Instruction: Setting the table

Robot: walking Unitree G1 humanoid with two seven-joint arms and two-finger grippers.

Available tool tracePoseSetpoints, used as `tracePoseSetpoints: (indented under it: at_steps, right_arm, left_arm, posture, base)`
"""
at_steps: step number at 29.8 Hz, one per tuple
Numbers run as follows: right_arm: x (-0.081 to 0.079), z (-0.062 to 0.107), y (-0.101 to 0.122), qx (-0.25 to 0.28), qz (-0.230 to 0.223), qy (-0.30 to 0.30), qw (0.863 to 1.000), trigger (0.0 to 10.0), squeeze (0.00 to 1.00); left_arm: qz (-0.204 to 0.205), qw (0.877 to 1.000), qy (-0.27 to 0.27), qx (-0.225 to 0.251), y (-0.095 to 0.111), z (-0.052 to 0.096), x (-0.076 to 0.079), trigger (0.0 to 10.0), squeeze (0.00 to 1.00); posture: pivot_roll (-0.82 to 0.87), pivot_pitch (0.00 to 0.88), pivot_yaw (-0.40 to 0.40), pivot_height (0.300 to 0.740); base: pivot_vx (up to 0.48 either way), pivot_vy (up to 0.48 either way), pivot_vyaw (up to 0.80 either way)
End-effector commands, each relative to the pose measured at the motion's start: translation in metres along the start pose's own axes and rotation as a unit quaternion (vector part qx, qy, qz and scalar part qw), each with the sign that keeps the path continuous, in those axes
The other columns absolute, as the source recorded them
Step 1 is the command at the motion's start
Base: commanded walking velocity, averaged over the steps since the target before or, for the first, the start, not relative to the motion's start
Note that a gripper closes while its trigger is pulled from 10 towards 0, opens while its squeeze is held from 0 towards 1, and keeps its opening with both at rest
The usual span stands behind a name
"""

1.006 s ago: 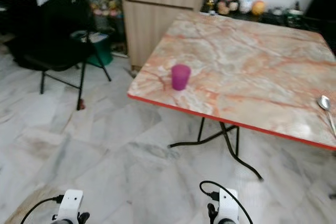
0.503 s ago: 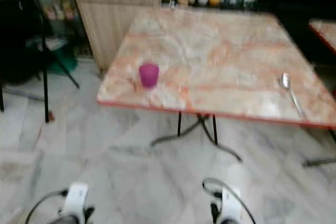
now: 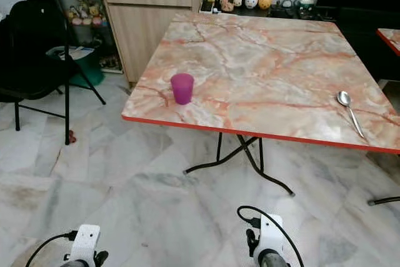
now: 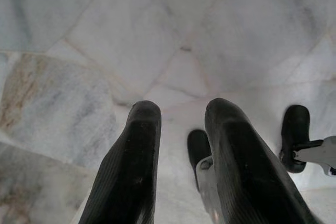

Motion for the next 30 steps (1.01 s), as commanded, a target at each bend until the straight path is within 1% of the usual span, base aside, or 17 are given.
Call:
tracePoseSetpoints:
  at_steps: [1,3,6,7,9,10,13,16,18,20,24,26,27,28,29,30]
  right_arm:
    - [0.004,-0.001,0.008,0.014,-0.001,-0.009,1.0,10.0,0.0]
    - [0.005,-0.002,0.01,0.018,-0.001,-0.01,1.0,10.0,0.0]
    - [0.005,-0.002,0.014,0.025,-0.002,-0.012,1.0,10.0,0.0]
    - [0.005,-0.002,0.016,0.03,-0.002,-0.012,0.999,10.0,0.0]
    - [0.005,-0.002,0.018,0.033,-0.004,-0.012,0.999,10.0,0.0]
    - [0.006,-0.002,0.019,0.036,-0.005,-0.014,0.999,10.0,0.0]
    - [0.008,-0.002,0.02,0.039,-0.005,-0.017,0.999,10.0,0.0]
    - [0.009,-0.003,0.028,0.057,-0.007,-0.019,0.998,10.0,0.0]
    - [0.009,-0.003,0.035,0.072,0.003,-0.022,0.997,10.0,0.0]
    - [0.01,-0.003,0.043,0.09,0.023,-0.036,0.995,10.0,0.0]
    - [0.009,-0.002,0.048,0.108,0.029,-0.038,0.993,10.0,0.0]
    - [0.012,0.002,0.055,0.146,0.02,-0.047,0.988,10.0,0.0]
    - [0.012,0.002,0.055,0.146,0.02,-0.047,0.988,10.0,0.0]
    - [0.02,0.007,0.059,0.174,0.013,-0.061,0.983,10.0,0.0]
    - [0.02,0.007,0.059,0.174,0.013,-0.061,0.983,10.0,0.0]
    - [0.024,0.009,0.06,0.183,0.01,-0.068,0.981,10.0,0.0]
  left_arm:
    - [-0.011,1.0,-0.008,-0.006,-0.005,0.0,0.005,10.0,0.0]
    - [-0.011,1.0,-0.008,-0.007,-0.006,0.001,0.005,10.0,0.0]
    - [-0.011,1.0,-0.007,-0.012,-0.012,0.002,0.001,10.0,0.0]
    - [-0.01,1.0,-0.003,-0.014,-0.014,0.004,-0.006,10.0,0.0]
    - [-0.009,1.0,0.0,-0.015,-0.015,0.004,-0.012,10.0,0.0]
    - [-0.009,1.0,0.002,-0.015,-0.015,0.005,-0.017,10.0,0.0]
    - [-0.008,1.0,0.005,-0.015,-0.015,0.006,-0.021,10.0,0.0]
    - [-0.006,1.0,0.005,-0.013,-0.012,0.004,-0.019,10.0,0.0]
    - [-0.006,1.0,0.0,-0.006,-0.007,0.003,-0.012,10.0,0.0]
    - [-0.007,1.0,-0.005,0.0,-0.001,0.0,-0.001,10.0,0.0]
    - [-0.008,1.0,-0.007,0.004,0.002,0.0,0.004,10.0,0.0]
    - [-0.007,1.0,-0.009,0.006,0.003,-0.001,0.008,10.0,0.0]
    - [-0.007,1.0,-0.009,0.006,0.003,-0.001,0.008,10.0,0.0]
    - [-0.008,1.0,-0.01,0.007,0.004,-0.001,0.01,10.0,0.0]
    - [-0.008,1.0,-0.01,0.007,0.004,-0.001,0.01,10.0,0.0]
    - [-0.009,1.0,-0.011,0.008,0.004,-0.001,0.01,10.0,0.0]
  posture:
    - [0.03,0.0,-0.026,0.74]
    - [0.03,0.0,-0.026,0.74]
    - [0.03,0.0,-0.026,0.74]
    - [0.03,0.0,-0.026,0.74]
    - [0.03,0.0,-0.026,0.74]
    - [0.03,0.0,-0.027,0.74]
    - [0.03,0.0,-0.028,0.74]
    - [0.03,0.0,-0.028,0.74]
    - [0.02,0.0,-0.03,0.74]
    - [0.02,0.0,-0.029,0.74]
    - [0.02,0.0,-0.03,0.74]
    - [0.02,0.0,-0.031,0.74]
    - [0.02,0.0,-0.031,0.74]
    - [0.01,0.0,-0.028,0.74]
    - [0.01,0.0,-0.028,0.74]
    - [0.01,0.0,-0.026,0.74]
  base:
    - [0.0,-0.311,0.0]
    - [0.0,-0.33,0.0]
    - [0.0,-0.347,0.0]
    - [0.0,-0.349,0.0]
    - [0.0,-0.349,0.0]
    - [0.0,-0.352,0.0]
    - [0.0,-0.36,0.0]
    - [0.0,0.0,0.0]
    - [0.0,0.0,0.0]
    - [0.0,0.0,0.0]
    - [0.0,0.0,0.0]
    - [0.0,0.0,0.0]
    - [0.0,0.0,0.0]
    - [0.0,0.0,0.0]
    - [0.0,0.0,0.0]
    - [0.0,0.0,0.0]
Point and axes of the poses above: a point about 5 cm out from each wrist's last joint towards the gripper, its own z axis pointing back from the gripper into the wrist, its own y axis along the axis of the wrist's last joint, x = y × z, the point moved 3 cm from there along -z, pointing out of the wrist towards the gripper, and after that the axes turned 4 degrees about -z, right-handed, at the moved point
